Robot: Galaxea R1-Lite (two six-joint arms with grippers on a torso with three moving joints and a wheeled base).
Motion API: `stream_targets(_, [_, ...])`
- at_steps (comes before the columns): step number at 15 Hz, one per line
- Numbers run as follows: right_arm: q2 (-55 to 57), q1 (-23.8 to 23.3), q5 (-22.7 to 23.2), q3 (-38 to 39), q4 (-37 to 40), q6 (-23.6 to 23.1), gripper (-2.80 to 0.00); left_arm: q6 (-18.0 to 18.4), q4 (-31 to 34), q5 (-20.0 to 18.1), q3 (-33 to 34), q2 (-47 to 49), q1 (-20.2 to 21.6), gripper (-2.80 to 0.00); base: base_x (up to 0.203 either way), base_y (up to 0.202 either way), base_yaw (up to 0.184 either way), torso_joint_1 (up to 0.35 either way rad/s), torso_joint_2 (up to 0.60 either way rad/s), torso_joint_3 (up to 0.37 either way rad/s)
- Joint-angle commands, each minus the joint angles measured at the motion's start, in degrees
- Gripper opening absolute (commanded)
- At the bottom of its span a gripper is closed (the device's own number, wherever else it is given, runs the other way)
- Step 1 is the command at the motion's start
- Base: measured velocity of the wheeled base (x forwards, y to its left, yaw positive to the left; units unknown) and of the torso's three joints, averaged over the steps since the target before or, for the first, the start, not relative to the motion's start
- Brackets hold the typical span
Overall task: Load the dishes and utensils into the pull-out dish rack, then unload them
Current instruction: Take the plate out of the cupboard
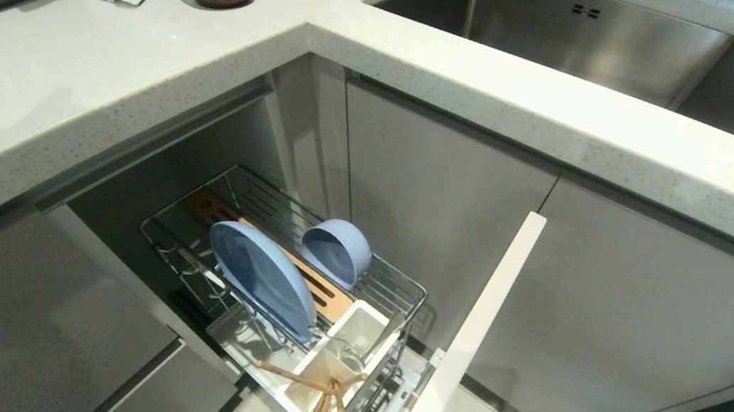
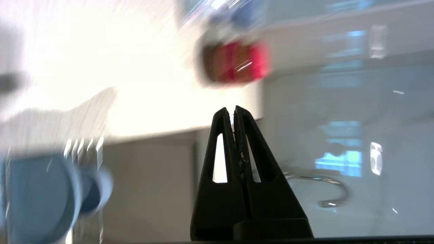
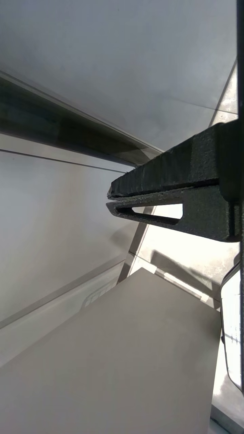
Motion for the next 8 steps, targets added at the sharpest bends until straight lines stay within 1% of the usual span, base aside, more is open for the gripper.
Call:
stream_targets(1, [-0.2, 0.0, 0.0, 0.0, 0.0, 0.0, -2.8, 10.1, -0.6, -5.3, -5.0, -5.3, 6.8, -2.8, 0.0, 0.0, 0.0, 0.0, 0.0, 0.0])
stream_targets(2, [-0.2, 0.0, 0.0, 0.0, 0.0, 0.0, -2.8, 14.0, -0.7, -9.3, -5.9, -7.0, 10.8, -2.8, 0.0, 0.0, 0.0, 0.0, 0.0, 0.0])
stream_targets(4, [-0.2, 0.0, 0.0, 0.0, 0.0, 0.0, -2.8, 22.5, -0.5, -20.4, -6.4, -13.0, 17.2, -2.8, 0.0, 0.0, 0.0, 0.0, 0.0, 0.0])
stream_targets(5, [-0.2, 0.0, 0.0, 0.0, 0.0, 0.0, -2.8, 25.9, -0.1, -25.8, -5.4, -16.5, 19.5, -2.8, 0.0, 0.0, 0.0, 0.0, 0.0, 0.0])
stream_targets(6, [-0.2, 0.0, 0.0, 0.0, 0.0, 0.0, -2.8, 30.3, 0.9, -31.5, -2.8, -20.6, 22.2, -2.8, 0.0, 0.0, 0.0, 0.0, 0.0, 0.0])
stream_targets(7, [-0.2, 0.0, 0.0, 0.0, 0.0, 0.0, -2.8, 35.8, 1.9, -36.5, 1.7, -24.4, 25.5, -2.8, 0.0, 0.0, 0.0, 0.0, 0.0, 0.0])
stream_targets(8, [-0.2, 0.0, 0.0, 0.0, 0.0, 0.0, -2.8, 40.6, 2.5, -40.3, 5.9, -27.5, 28.5, -2.8, 0.0, 0.0, 0.0, 0.0, 0.0, 0.0])
